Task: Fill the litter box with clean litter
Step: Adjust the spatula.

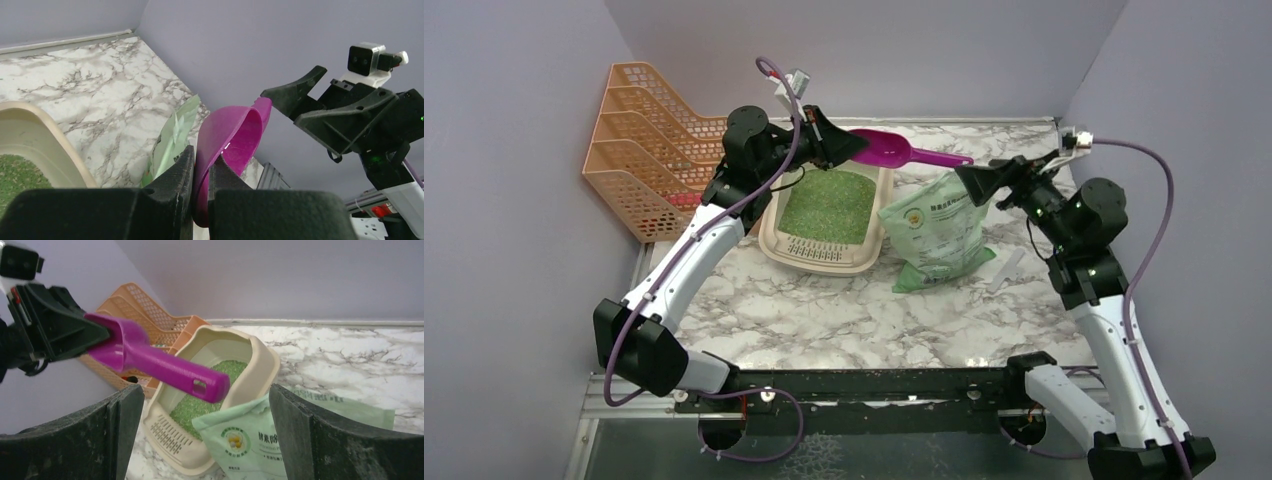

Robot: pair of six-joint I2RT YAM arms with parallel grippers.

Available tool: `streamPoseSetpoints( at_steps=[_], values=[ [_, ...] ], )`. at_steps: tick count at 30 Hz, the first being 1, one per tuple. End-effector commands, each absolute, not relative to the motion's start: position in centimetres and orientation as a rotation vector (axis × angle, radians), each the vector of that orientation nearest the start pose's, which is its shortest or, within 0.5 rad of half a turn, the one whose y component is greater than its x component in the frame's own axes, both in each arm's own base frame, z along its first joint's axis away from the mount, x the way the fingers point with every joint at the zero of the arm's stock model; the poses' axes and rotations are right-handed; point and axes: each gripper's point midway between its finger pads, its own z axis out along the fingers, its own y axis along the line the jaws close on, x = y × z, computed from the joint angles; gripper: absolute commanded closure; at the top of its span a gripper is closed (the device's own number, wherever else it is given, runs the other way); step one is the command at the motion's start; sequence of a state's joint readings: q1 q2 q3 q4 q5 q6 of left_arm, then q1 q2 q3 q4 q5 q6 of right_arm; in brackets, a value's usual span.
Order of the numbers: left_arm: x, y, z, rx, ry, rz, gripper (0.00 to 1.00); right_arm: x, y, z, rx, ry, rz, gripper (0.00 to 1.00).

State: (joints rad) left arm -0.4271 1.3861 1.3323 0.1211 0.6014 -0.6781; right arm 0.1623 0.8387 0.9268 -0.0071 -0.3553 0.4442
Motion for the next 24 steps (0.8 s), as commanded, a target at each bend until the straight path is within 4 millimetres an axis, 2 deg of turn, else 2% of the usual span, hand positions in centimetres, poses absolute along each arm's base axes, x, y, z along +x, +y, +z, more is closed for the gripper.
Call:
streamPoseSetpoints(
  at_steps=[1, 3, 5, 8, 10, 13, 14, 16, 18, 22, 24],
  values=[
    [32.7, -28.7, 42.5, 0.357, 1.538, -1.382, 1.0, 32.0, 11.9, 37.8, 0.001, 1.627, 0.714, 0.0],
    [32.8, -28.8, 42.1, 0.348, 1.549, -1.387, 1.0, 32.2, 12.7, 37.7, -0.002, 1.631, 0.856, 0.0],
    [33.1, -28.6, 41.8, 0.333, 1.566, -1.387, 1.0, 31.9, 13.6, 37.6, -0.057, 1.658, 1.086, 0.0],
    [33.9, -28.0, 41.0, 0.289, 1.597, -1.383, 1.0, 32.4, 12.9, 37.7, -0.044, 1.702, 1.353, 0.0],
    [34.3, -27.4, 40.8, 0.262, 1.602, -1.382, 1.0, 33.1, 12.6, 38.3, -0.023, 1.71, 1.367, 0.0],
    [34.8, -26.6, 40.9, 0.236, 1.589, -1.398, 1.0, 34.2, 11.1, 38.9, 0.197, 1.692, 1.272, 0.0],
    [34.8, -26.4, 40.9, 0.226, 1.588, -1.414, 1.0, 33.9, 10.9, 39.4, 0.178, 1.656, 1.247, 0.0],
    [35.0, -26.4, 40.8, 0.222, 1.589, -1.431, 1.0, 32.2, 11.6, 40.6, -0.016, 1.551, 1.22, 0.0],
    [35.0, -26.6, 40.7, 0.231, 1.596, -1.445, 1.0, 30.7, 12.3, 41.1, -0.106, 1.492, 1.249, 0.0],
    [34.8, -27.1, 40.8, 0.27, 1.592, -1.486, 1.0, 29.8, 13.3, 40.5, -0.199, 1.508, 1.347, 0.01],
    [34.1, -27.7, 41.0, 0.334, 1.579, -1.538, 1.0, 29.6, 13.6, 40.3, -0.232, 1.503, 1.382, 0.04]
  ],
)
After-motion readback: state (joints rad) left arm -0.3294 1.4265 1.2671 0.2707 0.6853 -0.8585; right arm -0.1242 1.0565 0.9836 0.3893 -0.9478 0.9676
